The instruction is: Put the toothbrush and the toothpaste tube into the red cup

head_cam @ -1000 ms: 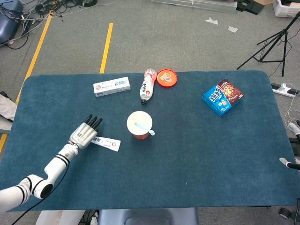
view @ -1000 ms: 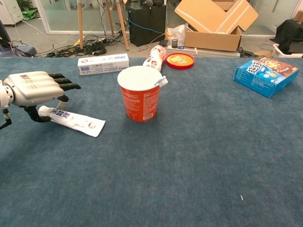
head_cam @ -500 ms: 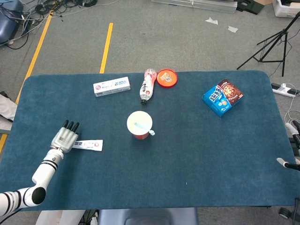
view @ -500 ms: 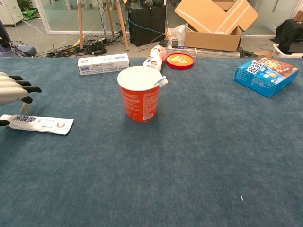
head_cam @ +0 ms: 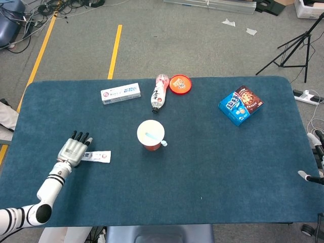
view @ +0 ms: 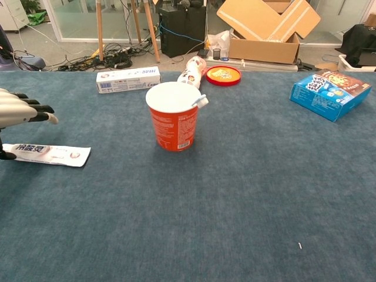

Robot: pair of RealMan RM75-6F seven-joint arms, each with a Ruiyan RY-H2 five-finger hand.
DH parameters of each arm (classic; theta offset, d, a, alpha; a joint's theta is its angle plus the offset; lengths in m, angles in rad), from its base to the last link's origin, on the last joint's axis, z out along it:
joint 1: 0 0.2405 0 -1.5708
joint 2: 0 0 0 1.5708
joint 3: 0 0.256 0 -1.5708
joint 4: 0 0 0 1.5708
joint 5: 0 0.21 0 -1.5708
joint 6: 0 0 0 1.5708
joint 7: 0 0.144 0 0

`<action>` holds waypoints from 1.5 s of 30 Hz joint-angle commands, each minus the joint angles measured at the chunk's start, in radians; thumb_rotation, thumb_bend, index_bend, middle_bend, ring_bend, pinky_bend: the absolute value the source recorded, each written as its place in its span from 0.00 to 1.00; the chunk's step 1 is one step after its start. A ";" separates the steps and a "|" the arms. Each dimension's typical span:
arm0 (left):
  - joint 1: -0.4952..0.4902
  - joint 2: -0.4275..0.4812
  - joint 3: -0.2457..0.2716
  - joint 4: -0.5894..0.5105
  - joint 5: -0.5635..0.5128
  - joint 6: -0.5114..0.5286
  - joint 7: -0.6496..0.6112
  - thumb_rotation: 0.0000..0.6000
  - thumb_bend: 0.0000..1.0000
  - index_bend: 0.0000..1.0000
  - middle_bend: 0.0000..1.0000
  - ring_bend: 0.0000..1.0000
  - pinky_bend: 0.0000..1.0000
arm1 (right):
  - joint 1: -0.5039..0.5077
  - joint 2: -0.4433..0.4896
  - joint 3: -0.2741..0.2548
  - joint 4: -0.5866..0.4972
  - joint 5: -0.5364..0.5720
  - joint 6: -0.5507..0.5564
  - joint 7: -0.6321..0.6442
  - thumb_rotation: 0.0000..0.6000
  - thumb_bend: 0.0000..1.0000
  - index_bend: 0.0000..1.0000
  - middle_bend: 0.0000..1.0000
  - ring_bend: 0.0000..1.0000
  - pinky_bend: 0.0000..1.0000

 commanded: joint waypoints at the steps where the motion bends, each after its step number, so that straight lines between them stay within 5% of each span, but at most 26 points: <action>1: 0.002 -0.039 -0.025 0.029 0.026 -0.003 -0.064 1.00 0.22 0.10 0.00 0.00 0.00 | 0.000 0.001 0.000 0.000 0.001 0.000 0.001 1.00 0.00 0.00 0.00 0.00 0.30; 12: -0.027 -0.073 -0.039 0.051 -0.066 -0.040 -0.127 1.00 0.18 0.26 0.00 0.00 0.00 | -0.002 0.005 0.000 0.006 0.003 0.001 0.014 1.00 0.00 0.00 0.00 0.00 0.30; 45: -0.024 -0.142 -0.010 0.161 -0.047 -0.016 -0.202 1.00 0.18 0.50 0.00 0.00 0.00 | -0.003 -0.003 -0.001 0.019 0.009 -0.007 0.020 1.00 0.00 0.00 0.00 0.00 0.30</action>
